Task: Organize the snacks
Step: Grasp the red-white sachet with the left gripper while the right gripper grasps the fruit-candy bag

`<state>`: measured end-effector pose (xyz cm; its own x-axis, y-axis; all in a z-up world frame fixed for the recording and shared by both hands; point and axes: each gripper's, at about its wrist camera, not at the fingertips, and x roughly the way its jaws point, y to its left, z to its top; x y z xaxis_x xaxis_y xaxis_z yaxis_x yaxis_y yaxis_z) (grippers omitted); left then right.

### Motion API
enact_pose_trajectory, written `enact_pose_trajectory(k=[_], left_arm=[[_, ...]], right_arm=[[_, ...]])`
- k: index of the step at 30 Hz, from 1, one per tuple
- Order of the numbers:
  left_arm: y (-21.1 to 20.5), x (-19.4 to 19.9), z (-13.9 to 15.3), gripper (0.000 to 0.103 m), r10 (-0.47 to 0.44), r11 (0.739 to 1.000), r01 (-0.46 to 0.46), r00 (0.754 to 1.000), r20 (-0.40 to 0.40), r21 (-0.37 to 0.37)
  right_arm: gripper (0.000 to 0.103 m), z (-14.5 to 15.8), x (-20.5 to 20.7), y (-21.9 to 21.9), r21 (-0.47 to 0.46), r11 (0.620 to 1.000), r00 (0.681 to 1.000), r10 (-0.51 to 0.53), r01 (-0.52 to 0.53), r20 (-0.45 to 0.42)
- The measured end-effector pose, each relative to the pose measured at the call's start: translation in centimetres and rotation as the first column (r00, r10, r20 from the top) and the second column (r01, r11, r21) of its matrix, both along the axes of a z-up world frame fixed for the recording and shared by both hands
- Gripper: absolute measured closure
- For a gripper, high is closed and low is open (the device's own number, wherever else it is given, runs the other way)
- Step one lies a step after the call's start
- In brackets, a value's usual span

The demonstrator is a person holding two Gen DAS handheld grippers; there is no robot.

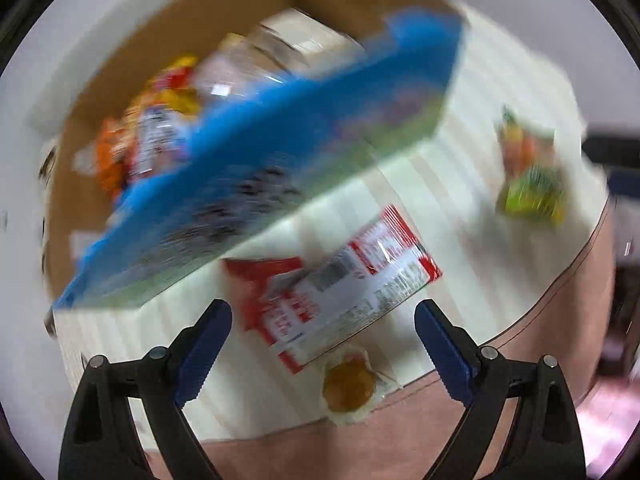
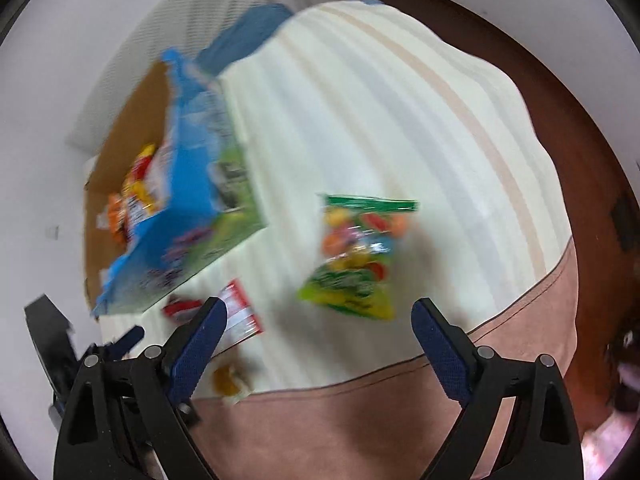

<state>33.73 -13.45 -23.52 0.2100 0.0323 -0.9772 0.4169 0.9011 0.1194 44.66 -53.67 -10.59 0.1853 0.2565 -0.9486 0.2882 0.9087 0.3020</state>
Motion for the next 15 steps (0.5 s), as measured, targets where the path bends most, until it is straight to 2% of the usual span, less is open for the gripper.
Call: enact_pose_trajectory(k=[3, 5, 7, 11, 15], left_arm=[[-1.7, 0.8, -2.5, 0.009, -0.091, 0.992, 0.092, 0.996, -0.020, 0.092], [-2.6, 1.5, -3.6, 0.009, -0.154, 0.975, 0.154, 0.988, -0.013, 0.158], [-3.3, 2.0, -4.1, 0.007, -0.214, 0.959, 0.214, 0.977, -0.022, 0.184], [-4.5, 2.2, -4.2, 0.008, -0.302, 0.936, 0.305, 0.952, -0.043, 0.176], [-5.1, 2.0, -4.8, 0.009, -0.340, 0.923, 0.348, 0.937, -0.075, 0.166]], right_arm=[[0.007, -2.0, 0.7, -0.9, 0.014, 1.000, 0.999, -0.025, 0.026, -0.024], [0.007, -3.3, 1.4, -1.0, 0.012, 1.000, 0.999, -0.018, 0.019, -0.043], [0.007, -4.4, 2.0, -0.9, 0.014, 1.000, 0.998, -0.004, 0.004, -0.060], [0.007, -6.1, 2.8, -0.7, 0.029, 1.000, 0.996, 0.008, -0.005, -0.090], [0.009, -7.5, 3.2, -0.4, 0.059, 0.998, 0.994, 0.008, -0.001, -0.111]])
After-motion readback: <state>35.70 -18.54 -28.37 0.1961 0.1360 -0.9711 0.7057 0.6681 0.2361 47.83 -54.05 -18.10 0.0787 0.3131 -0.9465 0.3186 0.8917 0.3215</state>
